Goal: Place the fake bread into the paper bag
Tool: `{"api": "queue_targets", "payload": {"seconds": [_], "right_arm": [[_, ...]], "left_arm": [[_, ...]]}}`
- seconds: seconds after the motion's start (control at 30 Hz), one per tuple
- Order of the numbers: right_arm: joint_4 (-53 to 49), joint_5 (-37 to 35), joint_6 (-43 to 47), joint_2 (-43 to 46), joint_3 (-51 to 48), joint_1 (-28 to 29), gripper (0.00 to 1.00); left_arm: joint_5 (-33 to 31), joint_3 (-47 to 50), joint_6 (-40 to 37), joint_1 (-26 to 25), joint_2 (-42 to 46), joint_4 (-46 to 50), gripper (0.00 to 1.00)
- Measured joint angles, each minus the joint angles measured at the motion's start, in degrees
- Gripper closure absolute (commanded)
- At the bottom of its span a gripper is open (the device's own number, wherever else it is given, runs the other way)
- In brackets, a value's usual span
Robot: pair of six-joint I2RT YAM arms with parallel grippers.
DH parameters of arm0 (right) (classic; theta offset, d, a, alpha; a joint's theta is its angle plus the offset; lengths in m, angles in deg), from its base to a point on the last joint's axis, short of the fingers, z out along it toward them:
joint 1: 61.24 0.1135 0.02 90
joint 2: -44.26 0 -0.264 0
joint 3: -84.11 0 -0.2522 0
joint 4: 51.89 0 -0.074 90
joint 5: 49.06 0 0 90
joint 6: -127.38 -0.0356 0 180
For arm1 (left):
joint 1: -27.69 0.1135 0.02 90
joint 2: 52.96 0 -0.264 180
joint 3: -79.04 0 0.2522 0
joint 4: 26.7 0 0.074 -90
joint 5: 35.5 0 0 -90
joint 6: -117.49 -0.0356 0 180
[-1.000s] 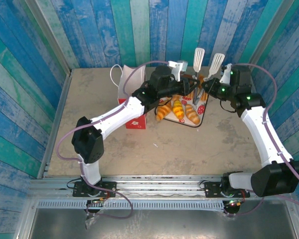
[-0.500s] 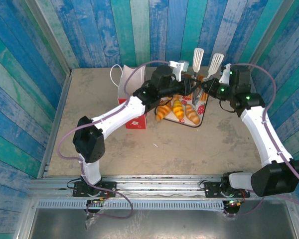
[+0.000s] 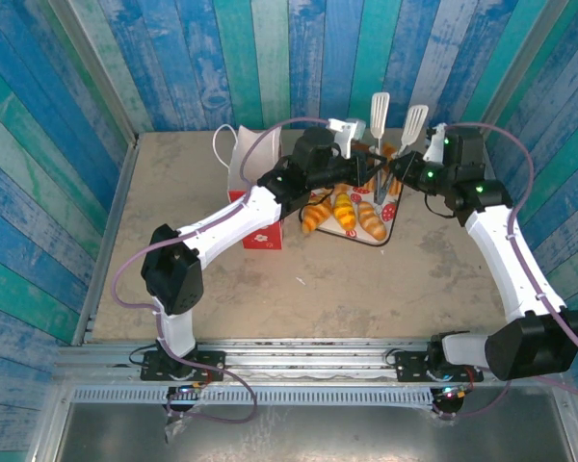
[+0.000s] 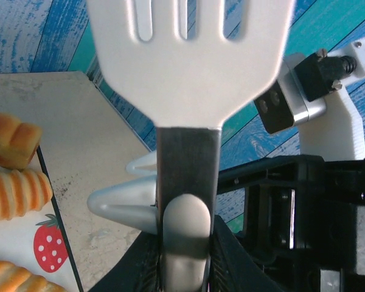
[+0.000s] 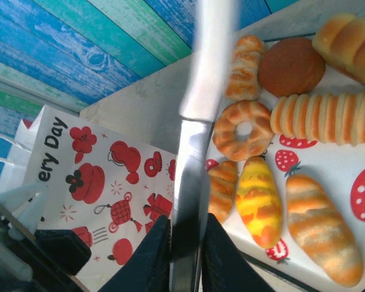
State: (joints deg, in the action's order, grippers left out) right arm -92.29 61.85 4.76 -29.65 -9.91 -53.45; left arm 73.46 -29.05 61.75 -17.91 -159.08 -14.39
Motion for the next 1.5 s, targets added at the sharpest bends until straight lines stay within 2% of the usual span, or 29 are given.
{"api": "queue_targets", "payload": {"seconds": [0.1,0.3,0.57,0.83,1.1,1.3,1.5], "right_arm": [[0.09,-0.13,1.36,0.81,-0.17,-0.37,0.64],[-0.35,-1.60,3.80,6.64,-1.42,-1.53,0.35],[-0.13,-4.76,7.82,17.75,-2.16,-1.62,0.01],[3.13,-5.81,11.89,24.57,-7.45,-1.62,0.00],[11.30,-4.59,16.57,24.76,-12.68,-0.57,0.00],[16.24,-7.08,24.92,23.45,-13.97,8.96,0.00],[18.78,-11.32,31.74,19.78,-14.03,17.70,0.00]], "left_arm": [[-0.98,0.68,0.04,0.00,0.02,-0.79,1.00],[-2.58,5.31,0.50,1.14,0.09,-2.82,1.00],[-4.76,7.67,1.64,6.47,0.22,-4.46,1.00],[-6.56,10.47,5.27,8.20,2.84,-9.51,1.00],[-10.73,18.29,14.51,8.00,4.31,-19.30,1.00],[-13.44,22.58,20.94,8.04,4.31,-24.09,1.00],[-15.08,25.33,23.65,8.02,4.50,-26.80,1.00]]}}
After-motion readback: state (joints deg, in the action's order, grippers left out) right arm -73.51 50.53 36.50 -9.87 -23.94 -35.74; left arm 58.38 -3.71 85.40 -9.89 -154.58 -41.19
